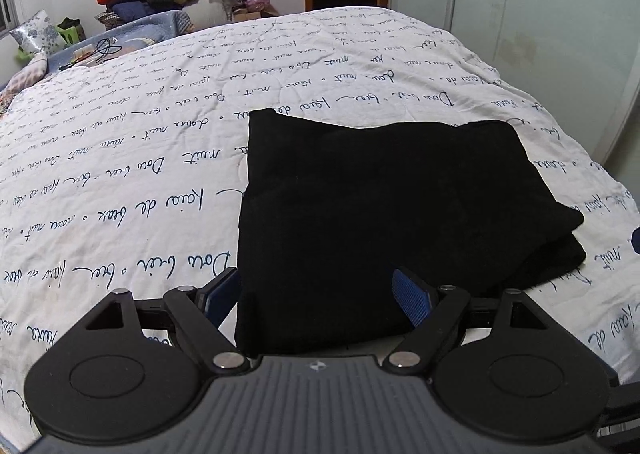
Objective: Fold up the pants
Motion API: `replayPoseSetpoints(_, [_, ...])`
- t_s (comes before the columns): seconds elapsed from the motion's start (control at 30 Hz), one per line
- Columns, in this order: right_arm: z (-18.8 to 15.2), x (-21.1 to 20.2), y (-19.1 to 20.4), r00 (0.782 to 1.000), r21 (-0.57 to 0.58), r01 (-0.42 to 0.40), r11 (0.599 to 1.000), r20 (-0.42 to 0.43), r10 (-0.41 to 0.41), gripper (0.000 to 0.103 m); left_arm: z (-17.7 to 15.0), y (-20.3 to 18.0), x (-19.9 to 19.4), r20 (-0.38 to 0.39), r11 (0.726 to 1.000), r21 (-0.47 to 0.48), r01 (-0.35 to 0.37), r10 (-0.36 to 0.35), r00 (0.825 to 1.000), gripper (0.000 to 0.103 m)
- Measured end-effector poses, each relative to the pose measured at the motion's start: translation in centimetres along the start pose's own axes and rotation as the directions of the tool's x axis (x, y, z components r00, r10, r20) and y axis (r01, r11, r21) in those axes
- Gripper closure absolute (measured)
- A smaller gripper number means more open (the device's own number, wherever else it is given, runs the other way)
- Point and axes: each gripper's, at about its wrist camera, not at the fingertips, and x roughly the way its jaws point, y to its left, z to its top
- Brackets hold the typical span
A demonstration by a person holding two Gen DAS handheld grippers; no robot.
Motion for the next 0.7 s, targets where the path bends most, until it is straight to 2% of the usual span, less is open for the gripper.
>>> replayPoseSetpoints(0.47, [-1.5, -0.3, 0.4, 0.999, -0.027, -0.009, 1.0, -0.048, 0.007, 0.0, -1.2, -0.1, -0.8, -0.019, 1.0, 0.008, 0.004, -0.004, 1.0, 0.02])
replayPoseSetpoints(0.7, [-1.5, -0.5, 0.5, 0.999, -0.035, -0.011, 0.999, -0.042, 0.009, 0.0, -1.9, -0.1, -1.1, -0.062, 1.0, 0.015, 0.025, -0.024, 0.998, 0.02])
